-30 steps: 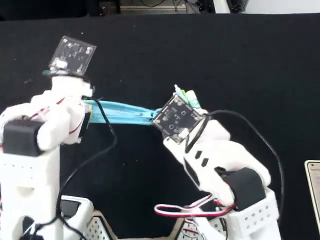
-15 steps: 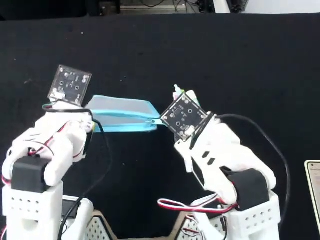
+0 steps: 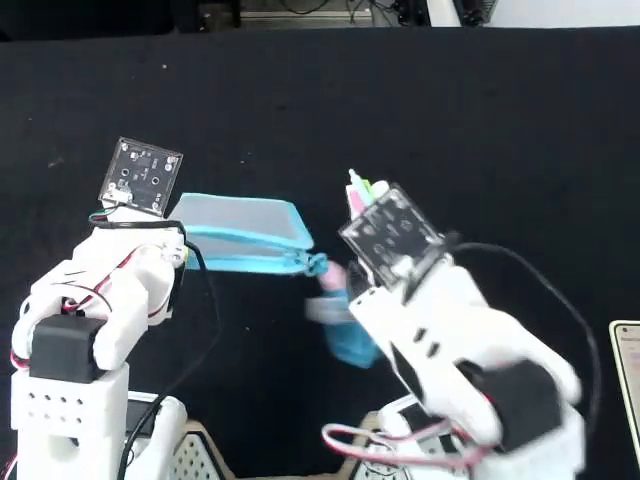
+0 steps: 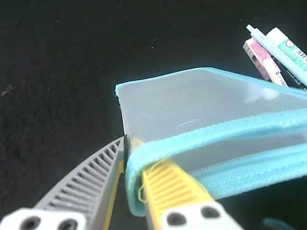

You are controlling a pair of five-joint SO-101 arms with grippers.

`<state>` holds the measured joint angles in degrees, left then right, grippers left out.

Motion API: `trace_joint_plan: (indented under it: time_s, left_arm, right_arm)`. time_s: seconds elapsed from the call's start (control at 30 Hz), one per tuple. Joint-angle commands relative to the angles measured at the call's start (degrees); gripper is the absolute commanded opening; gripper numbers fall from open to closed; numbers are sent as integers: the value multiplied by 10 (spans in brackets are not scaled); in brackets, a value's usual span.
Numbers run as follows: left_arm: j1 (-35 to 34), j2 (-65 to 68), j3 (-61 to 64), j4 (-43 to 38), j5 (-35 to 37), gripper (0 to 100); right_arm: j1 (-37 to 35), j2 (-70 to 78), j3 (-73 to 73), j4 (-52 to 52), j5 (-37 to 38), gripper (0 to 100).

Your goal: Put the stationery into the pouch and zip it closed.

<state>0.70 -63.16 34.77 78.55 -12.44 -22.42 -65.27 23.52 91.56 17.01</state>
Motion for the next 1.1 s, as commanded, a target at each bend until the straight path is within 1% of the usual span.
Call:
trace_joint_plan:
  time_s: [0.0,0.1,0.2,0.3,0.43,0.6,0.7,0.77,0.93,1.07]
  left_arm:
    - [-1,-4,-4,-11,8,30]
    - [-5,-6,-4,-11,8,30]
    - [-5,-6,6,-11,8,30]
    - [-5,-6,27,-26,6,30]
    - [-1,-6,78,-77,7,30]
    - [-6,-6,132,-129,8,30]
    - [-5,-6,145,-133,8,30]
    - [-2,-6,150,-133,8,30]
    - [-5,-6,154,-133,8,30]
    - [-6,-6,154,-129,8,30]
  right_arm:
    - [0,-2,-110,47,-6,162]
    - [20,20,-126,64,-7,159]
    - [87,81,-92,44,-25,159]
    - [157,158,-45,-10,-61,159]
    - [207,261,5,-97,-69,159]
    - [216,392,29,-220,-55,159]
    - [216,470,7,-294,-51,159]
    - [216,526,-19,-324,-51,158]
    - [214,652,-104,-330,-51,158]
    - [216,722,-161,-330,-50,158]
